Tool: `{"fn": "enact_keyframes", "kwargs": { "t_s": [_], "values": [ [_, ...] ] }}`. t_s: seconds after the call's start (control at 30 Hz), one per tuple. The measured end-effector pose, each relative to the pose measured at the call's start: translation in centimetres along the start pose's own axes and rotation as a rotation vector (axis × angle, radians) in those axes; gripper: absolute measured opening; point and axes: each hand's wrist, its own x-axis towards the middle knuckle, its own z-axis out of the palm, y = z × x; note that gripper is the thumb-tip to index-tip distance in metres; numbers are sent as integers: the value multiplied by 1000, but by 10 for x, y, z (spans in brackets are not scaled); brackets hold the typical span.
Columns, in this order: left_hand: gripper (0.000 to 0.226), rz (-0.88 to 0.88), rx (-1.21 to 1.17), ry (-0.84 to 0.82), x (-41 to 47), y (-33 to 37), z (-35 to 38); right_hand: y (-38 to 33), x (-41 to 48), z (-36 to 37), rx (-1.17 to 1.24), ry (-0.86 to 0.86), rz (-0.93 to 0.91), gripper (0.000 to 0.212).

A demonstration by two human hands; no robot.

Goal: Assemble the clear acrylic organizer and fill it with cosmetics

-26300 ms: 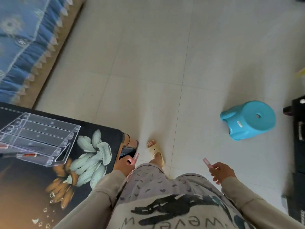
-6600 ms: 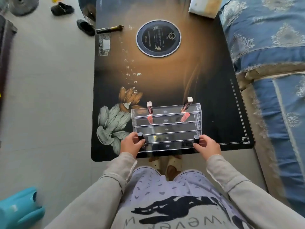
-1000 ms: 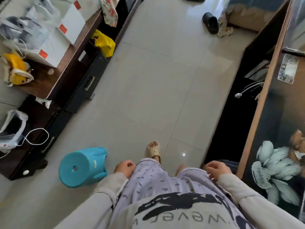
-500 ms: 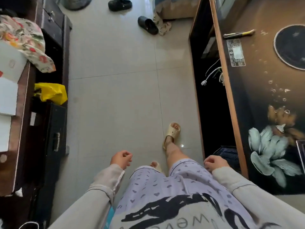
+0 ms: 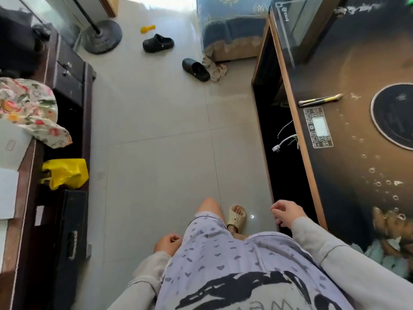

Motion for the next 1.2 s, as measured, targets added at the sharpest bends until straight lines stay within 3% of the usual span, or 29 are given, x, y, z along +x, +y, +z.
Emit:
{"fn": "enact_keyframes", "kwargs": {
  "t_s": [0.07, 0.2, 0.37, 0.5, 0.63, 0.87, 1.2],
  "values": [
    [16, 4, 2, 13, 14, 23, -12, -10, 9, -7, 18, 0, 25, 13],
    [33, 32, 24, 24, 46, 78, -43, -27, 31, -16, 90, 30, 87, 12],
    [37, 168, 268, -37, 93, 175, -92, -48, 57, -23, 240, 163, 241, 14],
    [18, 321, 522, -103, 118, 268, -125, -66, 66, -23, 365, 231, 386, 22],
    [33, 451, 646, -122, 135, 352, -140, -83, 72, -14, 501, 248, 470, 16],
    [36, 491, 697, -186, 143, 441, -127, -99, 77, -14, 573, 200, 577, 12],
    [31, 456, 1060, -302, 146, 501, -58, -91, 121, -84, 765, 261, 710, 27]
  ]
}}
